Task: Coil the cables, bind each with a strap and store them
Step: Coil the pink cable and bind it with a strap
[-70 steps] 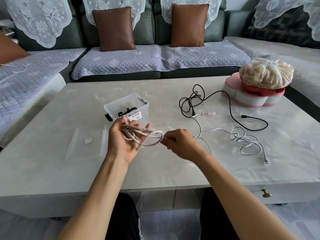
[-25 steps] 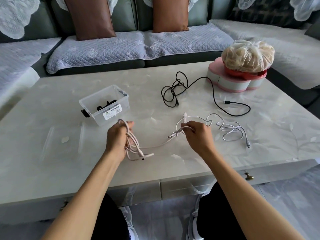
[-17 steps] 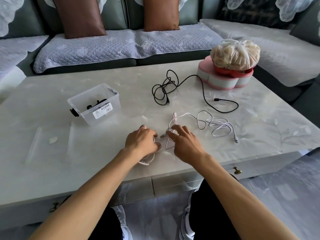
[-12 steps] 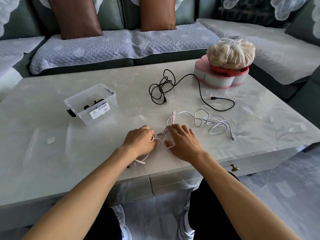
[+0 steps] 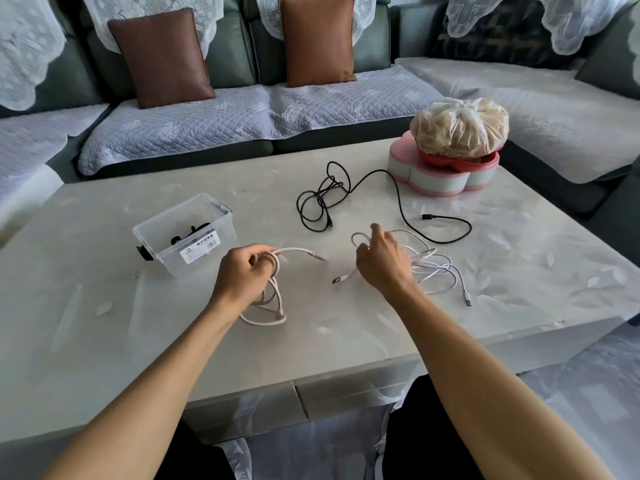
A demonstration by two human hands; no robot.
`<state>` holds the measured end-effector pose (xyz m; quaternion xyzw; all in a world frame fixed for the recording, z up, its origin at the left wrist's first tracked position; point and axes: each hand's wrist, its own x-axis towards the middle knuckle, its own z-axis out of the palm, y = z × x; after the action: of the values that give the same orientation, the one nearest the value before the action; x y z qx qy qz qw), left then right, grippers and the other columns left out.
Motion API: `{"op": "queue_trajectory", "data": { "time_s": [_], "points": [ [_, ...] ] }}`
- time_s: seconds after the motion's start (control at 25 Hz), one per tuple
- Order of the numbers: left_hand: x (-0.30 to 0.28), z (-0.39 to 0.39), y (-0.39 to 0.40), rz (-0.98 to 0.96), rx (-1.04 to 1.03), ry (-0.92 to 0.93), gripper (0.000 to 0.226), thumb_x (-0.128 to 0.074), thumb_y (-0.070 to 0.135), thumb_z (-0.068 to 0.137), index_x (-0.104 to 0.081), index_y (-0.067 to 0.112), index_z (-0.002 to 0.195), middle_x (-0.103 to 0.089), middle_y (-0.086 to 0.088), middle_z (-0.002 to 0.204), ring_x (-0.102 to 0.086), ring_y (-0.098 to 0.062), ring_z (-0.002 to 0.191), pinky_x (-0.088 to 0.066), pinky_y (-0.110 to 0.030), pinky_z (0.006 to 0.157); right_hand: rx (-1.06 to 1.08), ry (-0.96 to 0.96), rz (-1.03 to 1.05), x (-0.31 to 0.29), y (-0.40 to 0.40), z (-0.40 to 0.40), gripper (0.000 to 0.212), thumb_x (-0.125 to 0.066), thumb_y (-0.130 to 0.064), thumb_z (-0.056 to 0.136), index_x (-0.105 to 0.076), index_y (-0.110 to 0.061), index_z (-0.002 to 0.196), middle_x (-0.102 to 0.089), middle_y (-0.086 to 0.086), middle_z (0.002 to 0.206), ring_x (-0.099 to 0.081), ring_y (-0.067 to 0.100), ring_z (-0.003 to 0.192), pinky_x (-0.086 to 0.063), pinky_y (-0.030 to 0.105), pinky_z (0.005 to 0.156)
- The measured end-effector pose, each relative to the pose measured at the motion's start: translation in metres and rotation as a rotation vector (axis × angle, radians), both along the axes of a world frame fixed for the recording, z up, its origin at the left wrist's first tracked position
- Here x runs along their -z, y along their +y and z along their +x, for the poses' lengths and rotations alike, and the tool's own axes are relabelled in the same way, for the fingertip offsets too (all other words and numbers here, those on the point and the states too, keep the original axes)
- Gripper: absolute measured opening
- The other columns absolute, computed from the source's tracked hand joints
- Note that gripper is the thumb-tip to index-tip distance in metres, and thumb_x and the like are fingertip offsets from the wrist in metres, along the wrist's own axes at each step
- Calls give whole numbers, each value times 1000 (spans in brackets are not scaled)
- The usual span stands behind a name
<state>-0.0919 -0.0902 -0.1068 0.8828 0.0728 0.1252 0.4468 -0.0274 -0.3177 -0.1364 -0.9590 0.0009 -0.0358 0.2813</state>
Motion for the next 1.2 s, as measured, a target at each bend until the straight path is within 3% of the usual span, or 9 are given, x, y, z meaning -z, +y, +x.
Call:
{"op": "queue_trajectory", "data": {
  "time_s": [0.16, 0.44, 0.6, 0.72, 0.84, 0.92, 1.0, 1.12, 1.2],
  "points": [
    [0, 11, -12, -170, -132, -34, 27, -49, 10, 88, -73, 25, 85, -60, 19, 50, -48, -1, 47, -38, -16, 50, -374, -23, -359, 23, 5, -10, 50, -46, -55, 93, -51, -28, 135, -44, 7, 137, -39, 31, 129, -36, 40, 102],
    [5, 27, -28, -186, -108, -36, 29, -49, 7, 89, -73, 21, 93, -58, 3, 61, -43, -4, 45, -35, -12, 46, -91, -60, -491, 37, -48, 19, 34, -47, -36, 95, -57, -16, 122, -52, 7, 133, -36, 31, 129, -28, 41, 106],
    [0, 28, -35, -223, -113, -52, 27, -50, 7, 90, -74, 19, 96, -59, 6, 61, -47, -3, 47, -36, -12, 47, -230, -64, -280, 18, -30, 15, 46, -56, -33, 85, -51, -11, 125, -54, 9, 135, -34, 28, 135, -20, 43, 115],
    [-7, 16, -21, -262, -127, -65, 29, -48, 4, 91, -74, 16, 97, -58, 6, 60, -44, -2, 43, -33, -11, 43, -354, -115, 43, -2, 1, -2, 67, -59, -30, 86, -36, -13, 147, -43, 8, 148, -37, 26, 137, -32, 38, 112],
    [-15, 1, 2, -312, -63, -66, 36, -46, 1, 91, -75, 23, 91, -61, 6, 63, -44, -2, 43, -31, -13, 42, -478, -157, 239, -19, 36, -19, 68, -60, -37, 91, -32, -21, 151, -41, 3, 151, -38, 19, 138, -33, 32, 112],
    [-20, -9, 15, -310, -39, -91, 38, -46, 2, 92, -74, 28, 91, -58, 13, 57, -43, -3, 47, -32, -17, 44, -545, -41, 358, -30, 58, -27, 61, -59, -41, 93, -37, -27, 148, -53, -1, 140, -46, 13, 128, -35, 28, 106],
    [-19, -10, 26, -369, -78, -120, 35, -47, 5, 94, -73, 28, 94, -56, 15, 55, -41, -5, 49, -32, -18, 45, -556, 45, 479, -36, 80, -32, 42, -59, -37, 94, -53, -27, 134, -68, -2, 108, -61, 13, 99, -48, 32, 91],
    [-12, 1, 40, -734, -270, -173, 27, -55, 14, 94, -73, 30, 85, -61, 11, 63, -44, -13, 56, -34, -25, 52, -455, 69, 547, -33, 108, -25, 14, -50, -21, 99, -63, -19, 104, -66, 0, 71, -58, 14, 57, -54, 37, 63],
    [3, 10, 45, -848, -389, -104, 19, -57, 19, 94, -70, 27, 83, -63, 1, 73, -50, -14, 57, -38, -26, 55, -369, 104, 534, -26, 114, -19, 18, -46, -23, 100, -63, -18, 95, -66, 1, 69, -60, 14, 56, -56, 41, 66]
  ]
}}
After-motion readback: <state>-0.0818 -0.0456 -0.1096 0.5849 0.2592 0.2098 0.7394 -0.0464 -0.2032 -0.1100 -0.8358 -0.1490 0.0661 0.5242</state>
